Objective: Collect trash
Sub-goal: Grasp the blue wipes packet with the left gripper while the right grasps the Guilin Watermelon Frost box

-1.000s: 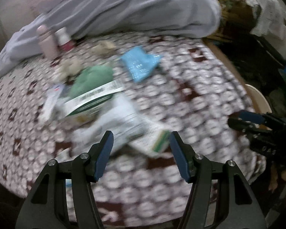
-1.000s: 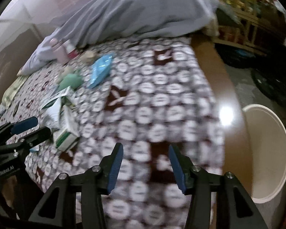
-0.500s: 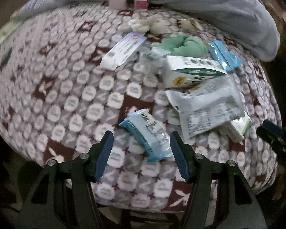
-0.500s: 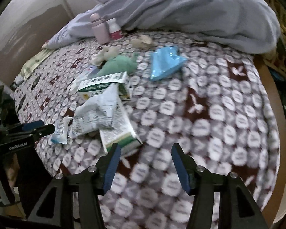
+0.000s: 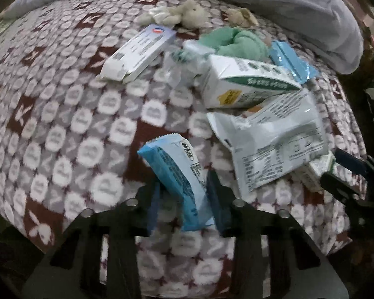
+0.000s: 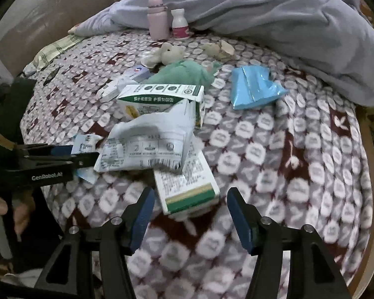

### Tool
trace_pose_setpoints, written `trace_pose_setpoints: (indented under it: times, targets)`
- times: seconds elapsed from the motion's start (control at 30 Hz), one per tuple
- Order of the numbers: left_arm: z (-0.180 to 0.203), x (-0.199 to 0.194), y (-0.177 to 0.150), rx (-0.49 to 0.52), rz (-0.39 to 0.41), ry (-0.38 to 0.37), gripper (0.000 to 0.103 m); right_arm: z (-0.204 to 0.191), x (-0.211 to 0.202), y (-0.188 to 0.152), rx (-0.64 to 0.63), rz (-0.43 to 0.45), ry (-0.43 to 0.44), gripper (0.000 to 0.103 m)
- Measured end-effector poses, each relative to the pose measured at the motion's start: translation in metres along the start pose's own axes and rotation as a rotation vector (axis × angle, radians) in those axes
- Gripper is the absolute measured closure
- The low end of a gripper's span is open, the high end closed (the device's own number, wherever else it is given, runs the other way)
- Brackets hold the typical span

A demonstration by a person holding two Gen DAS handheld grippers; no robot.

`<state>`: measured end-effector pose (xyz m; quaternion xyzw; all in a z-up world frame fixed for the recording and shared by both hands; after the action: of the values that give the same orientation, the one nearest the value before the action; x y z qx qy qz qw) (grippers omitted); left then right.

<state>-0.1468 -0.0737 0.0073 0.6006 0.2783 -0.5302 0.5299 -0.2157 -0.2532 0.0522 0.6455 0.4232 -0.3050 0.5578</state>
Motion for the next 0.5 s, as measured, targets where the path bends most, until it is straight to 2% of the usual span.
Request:
trace_pose_setpoints:
  times: [0.07, 0.1, 0.2, 0.3, 0.5]
  targets:
    - [0.003, -0.003, 0.007, 0.009, 0.002, -0.038, 0.073, -0.001, 0.008, 0.005, -0.020, -0.009, 0.003, 0.040]
    - [0.004, -0.004, 0.010, 0.018, 0.004, -0.048, 0.078, -0.002, 0.015, 0.007, -0.032, -0.025, 0.002, 0.040]
    - [0.016, -0.004, 0.015, 0.050, 0.009, -0.058, 0.079, -0.002, 0.030, 0.011, -0.033, -0.040, 0.036, 0.040]
    - [0.030, -0.001, 0.020, 0.069, 0.009, -0.064, 0.079, 0.003, 0.034, 0.011, -0.002, -0.022, 0.021, 0.046]
    - [0.050, -0.014, 0.023, 0.088, 0.040, -0.116, 0.080, 0.040, -0.008, -0.007, 0.052, 0.051, -0.122, 0.048]
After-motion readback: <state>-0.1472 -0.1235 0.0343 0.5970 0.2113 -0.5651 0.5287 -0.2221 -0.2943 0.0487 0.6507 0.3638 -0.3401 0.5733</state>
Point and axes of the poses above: each gripper's, at about its wrist camera, not at the fingertips, and x roughly the way its jaws point, z to its right, y to its top, the point moved 3 cm from there along x, roughly the way its jaws point, and after that the axes turned 3 degrees about y, right-handed, at the moved point
